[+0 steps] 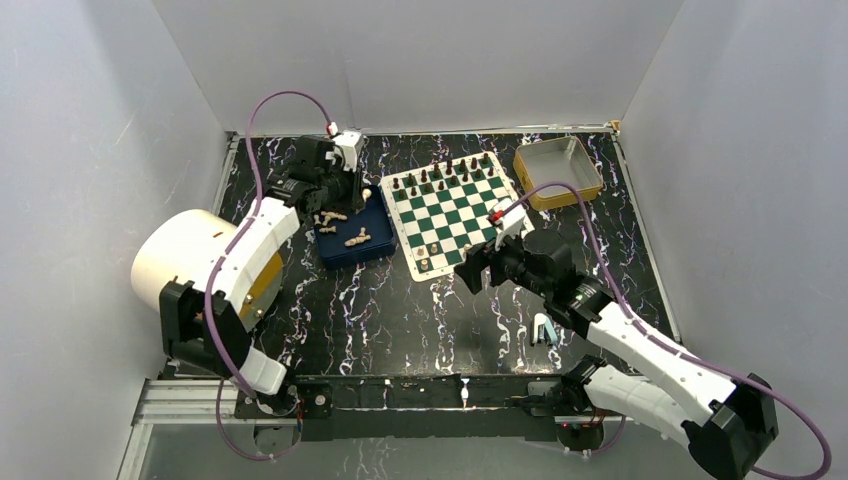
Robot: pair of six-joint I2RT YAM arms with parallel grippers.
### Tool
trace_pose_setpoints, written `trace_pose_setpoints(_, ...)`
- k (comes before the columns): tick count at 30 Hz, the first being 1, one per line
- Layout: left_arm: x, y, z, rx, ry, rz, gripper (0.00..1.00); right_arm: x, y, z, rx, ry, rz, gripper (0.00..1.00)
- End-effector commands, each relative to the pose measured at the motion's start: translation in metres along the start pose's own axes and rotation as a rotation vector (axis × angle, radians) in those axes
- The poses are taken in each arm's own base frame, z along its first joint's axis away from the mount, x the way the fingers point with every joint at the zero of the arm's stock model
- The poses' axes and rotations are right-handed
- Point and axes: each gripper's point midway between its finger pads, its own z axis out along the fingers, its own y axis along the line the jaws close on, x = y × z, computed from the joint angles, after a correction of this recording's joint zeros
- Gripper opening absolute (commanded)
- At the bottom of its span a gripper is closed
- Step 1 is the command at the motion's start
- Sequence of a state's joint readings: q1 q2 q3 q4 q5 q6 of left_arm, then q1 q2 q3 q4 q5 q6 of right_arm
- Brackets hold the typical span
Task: Set up the chess pieces on the board
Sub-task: Pick up the chess piece from the storage box, then place the chess piece at the center of the board.
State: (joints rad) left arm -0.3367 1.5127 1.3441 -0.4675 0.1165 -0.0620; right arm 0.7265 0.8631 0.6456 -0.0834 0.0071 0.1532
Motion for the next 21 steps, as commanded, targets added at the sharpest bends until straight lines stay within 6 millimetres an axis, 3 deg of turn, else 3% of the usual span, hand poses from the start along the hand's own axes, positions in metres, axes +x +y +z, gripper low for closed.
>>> trace_pose_setpoints(1,0.028,-0.044,-0.026,0.221,0.076,-0.065,0.00,-0.040,0.024,0.010,-0.161,-0.180,-0.226,0.94)
trace_pose_setpoints(8,0.054,-0.089,-0.048,0.441,0.152,-0.083,0.00,-0.058,0.048,0.022,-0.306,-0.339,-0.563,0.91)
trace_pose_setpoints(13,0.065,-0.118,-0.065,0.590,0.189,-0.090,0.00,-0.061,0.059,0.041,-0.360,-0.334,-0.677,0.88)
trace_pose_setpoints(21,0.080,-0.132,-0.073,0.645,0.239,-0.089,0.00,-0.061,0.080,0.067,-0.420,-0.347,-0.775,0.64)
